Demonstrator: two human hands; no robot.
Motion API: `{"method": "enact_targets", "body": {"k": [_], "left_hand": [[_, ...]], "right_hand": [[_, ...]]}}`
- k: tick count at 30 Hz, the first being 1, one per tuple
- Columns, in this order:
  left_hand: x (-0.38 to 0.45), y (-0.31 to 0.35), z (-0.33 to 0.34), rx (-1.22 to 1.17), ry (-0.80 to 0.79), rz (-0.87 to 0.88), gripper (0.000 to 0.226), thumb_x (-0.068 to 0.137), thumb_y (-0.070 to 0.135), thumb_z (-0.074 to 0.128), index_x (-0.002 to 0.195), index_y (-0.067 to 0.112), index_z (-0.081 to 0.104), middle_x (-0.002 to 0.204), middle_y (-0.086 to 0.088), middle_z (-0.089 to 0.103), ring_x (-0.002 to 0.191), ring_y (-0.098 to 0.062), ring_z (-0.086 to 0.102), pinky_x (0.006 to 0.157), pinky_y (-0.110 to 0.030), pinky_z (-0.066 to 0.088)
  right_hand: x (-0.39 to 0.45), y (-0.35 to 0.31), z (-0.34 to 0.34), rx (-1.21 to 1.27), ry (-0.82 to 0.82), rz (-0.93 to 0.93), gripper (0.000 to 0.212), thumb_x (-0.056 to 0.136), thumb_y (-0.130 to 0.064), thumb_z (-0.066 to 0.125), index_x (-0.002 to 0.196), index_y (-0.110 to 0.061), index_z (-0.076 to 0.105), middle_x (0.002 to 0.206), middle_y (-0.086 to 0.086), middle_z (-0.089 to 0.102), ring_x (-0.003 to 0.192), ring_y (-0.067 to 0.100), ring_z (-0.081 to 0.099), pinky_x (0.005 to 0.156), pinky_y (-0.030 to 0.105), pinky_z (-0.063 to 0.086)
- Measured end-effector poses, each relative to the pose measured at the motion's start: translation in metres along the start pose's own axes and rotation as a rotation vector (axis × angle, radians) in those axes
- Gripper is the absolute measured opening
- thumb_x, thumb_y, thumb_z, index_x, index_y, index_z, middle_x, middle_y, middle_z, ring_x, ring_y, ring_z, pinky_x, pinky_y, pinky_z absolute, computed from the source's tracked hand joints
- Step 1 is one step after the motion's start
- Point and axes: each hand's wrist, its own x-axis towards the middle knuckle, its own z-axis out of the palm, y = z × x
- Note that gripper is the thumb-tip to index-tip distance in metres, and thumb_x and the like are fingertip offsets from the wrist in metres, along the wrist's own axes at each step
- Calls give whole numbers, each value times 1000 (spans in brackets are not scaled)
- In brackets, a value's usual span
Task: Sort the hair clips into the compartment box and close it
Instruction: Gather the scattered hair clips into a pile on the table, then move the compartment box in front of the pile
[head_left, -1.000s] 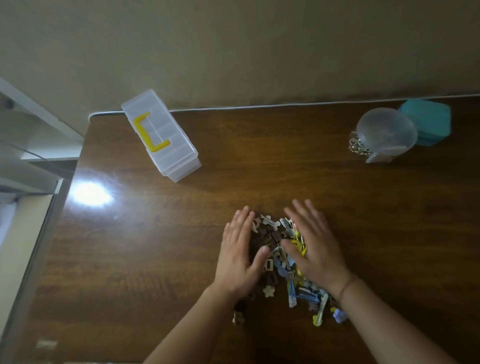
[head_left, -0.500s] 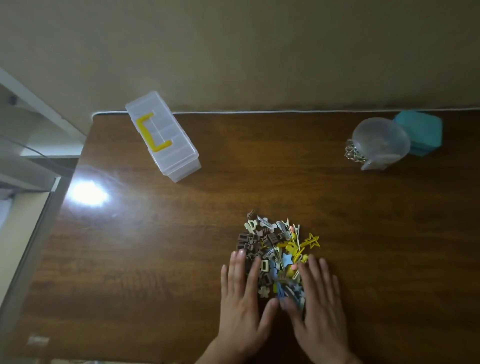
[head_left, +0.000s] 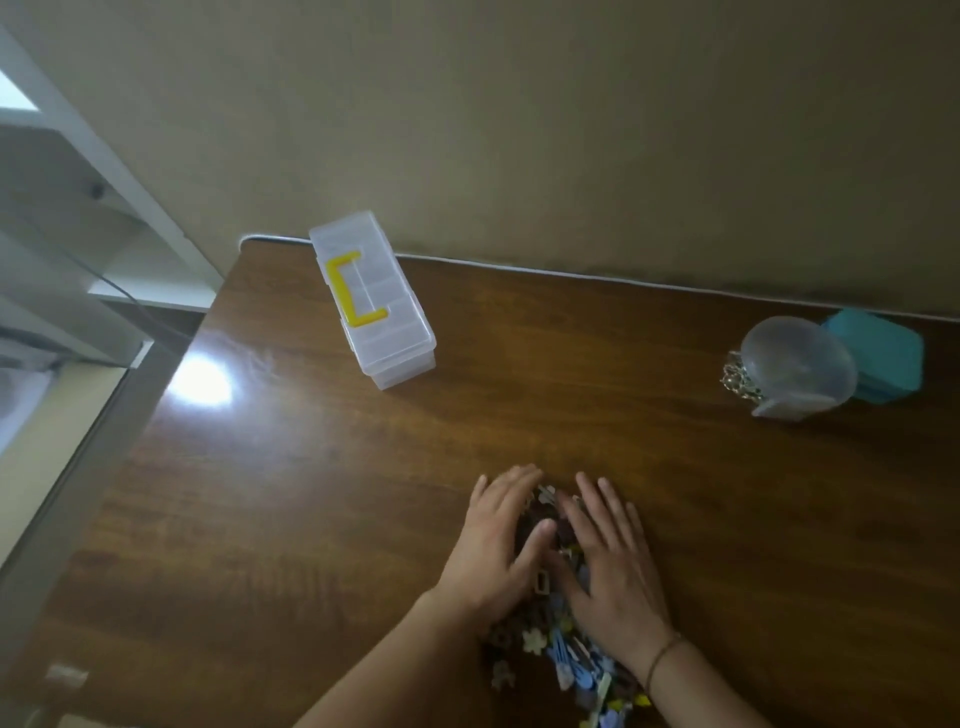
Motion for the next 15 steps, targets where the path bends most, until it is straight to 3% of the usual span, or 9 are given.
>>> {"method": "enact_targets", "body": {"k": [2, 4, 7, 10, 12, 15], "left_hand": [[-4, -2, -2, -26, -32, 10, 59, 100, 59, 31, 151, 29, 34, 156, 14, 33, 147, 7, 12, 124, -41, 9], [-9, -4, -4, -61, -52, 33, 58, 100, 58, 33, 151, 29, 34, 156, 15, 33, 148, 6, 14, 125, -38, 9], [-14, -5, -10, -89, -90, 103, 55, 101, 53, 39, 150, 29, 35, 157, 16, 32, 147, 4, 19, 124, -31, 13], [-15, -15, -17, -99, -60, 163, 55, 100, 53, 43, 149, 28, 38, 157, 16, 31, 145, 1, 27, 119, -31, 28], [-12, -27, -26, -126, 54, 141, 55, 100, 53, 45, 147, 26, 43, 157, 12, 34, 145, -3, 31, 116, -34, 34], [-2, -43, -51, -171, 388, 60, 48, 101, 48, 44, 142, 24, 50, 153, 11, 42, 142, -9, 39, 115, -29, 34]], "right_hand": [[1, 0, 0, -50, -45, -37, 81, 83, -77, -9, 151, -37, 8, 159, -15, -12, 145, 7, -21, 121, 39, -5], [1, 3, 0, -54, -61, -69, 78, 85, -76, -6, 151, -37, 6, 158, -17, -13, 144, 5, -23, 120, 34, -7], [4, 6, 3, -65, -98, -111, 70, 93, -70, 15, 149, -29, 29, 160, -11, 8, 148, 11, -3, 116, 34, 4], [17, -1, -1, -199, -80, -103, 65, 93, -67, 21, 139, -27, 45, 153, -3, 36, 143, 20, 20, 112, 40, 12], [36, -18, -11, -182, 23, -32, 63, 91, -67, 19, 134, -31, 48, 149, -1, 44, 141, 23, 26, 111, 44, 17], [88, -65, -23, -40, 188, -85, 65, 89, -66, 29, 137, -26, 47, 152, 1, 38, 143, 25, 25, 111, 45, 30]]}}
